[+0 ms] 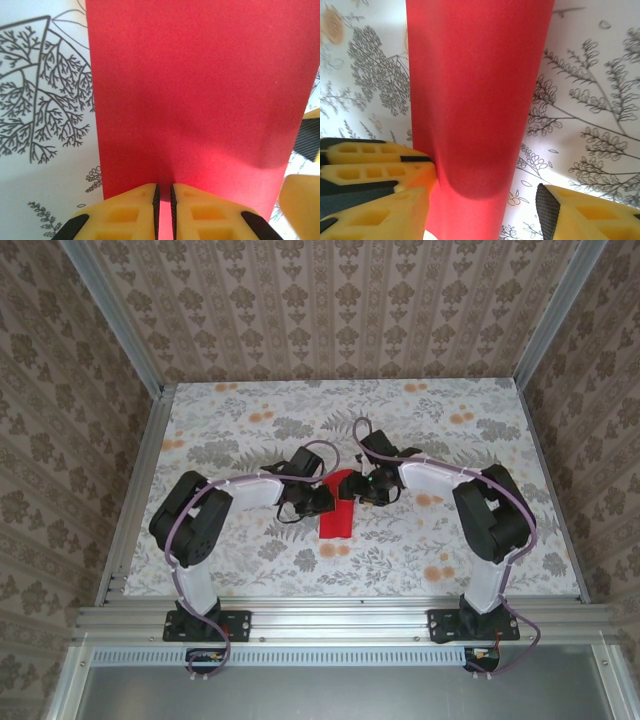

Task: Fold a paper plane with a square sheet of paper (pick it up from the middle)
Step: Hold the square sheet of paper at the center of the table.

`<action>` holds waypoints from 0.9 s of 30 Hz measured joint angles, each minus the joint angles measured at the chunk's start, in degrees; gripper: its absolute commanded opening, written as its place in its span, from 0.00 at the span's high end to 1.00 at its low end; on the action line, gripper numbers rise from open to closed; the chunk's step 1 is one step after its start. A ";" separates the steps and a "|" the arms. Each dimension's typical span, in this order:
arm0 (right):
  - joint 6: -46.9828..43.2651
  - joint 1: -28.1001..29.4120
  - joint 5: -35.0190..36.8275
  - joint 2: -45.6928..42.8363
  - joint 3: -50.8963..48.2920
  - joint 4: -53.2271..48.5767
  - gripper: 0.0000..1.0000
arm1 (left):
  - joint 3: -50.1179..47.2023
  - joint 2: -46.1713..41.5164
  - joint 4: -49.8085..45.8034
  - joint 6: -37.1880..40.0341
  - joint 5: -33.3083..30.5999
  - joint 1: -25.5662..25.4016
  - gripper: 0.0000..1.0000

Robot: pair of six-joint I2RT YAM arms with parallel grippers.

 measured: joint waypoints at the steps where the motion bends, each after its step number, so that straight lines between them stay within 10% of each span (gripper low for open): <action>1: -0.22 0.33 0.52 0.48 0.31 -0.39 0.40 | 0.13 0.00 -0.11 0.09 0.00 -0.02 0.82; 12: -1.64 0.44 2.99 2.54 0.76 -2.08 0.61 | 1.64 -0.31 -1.22 0.11 -0.72 0.13 0.74; 27: -0.15 0.07 3.85 3.08 0.81 -2.21 0.64 | -1.84 -7.54 -1.95 -1.57 -5.88 4.70 0.60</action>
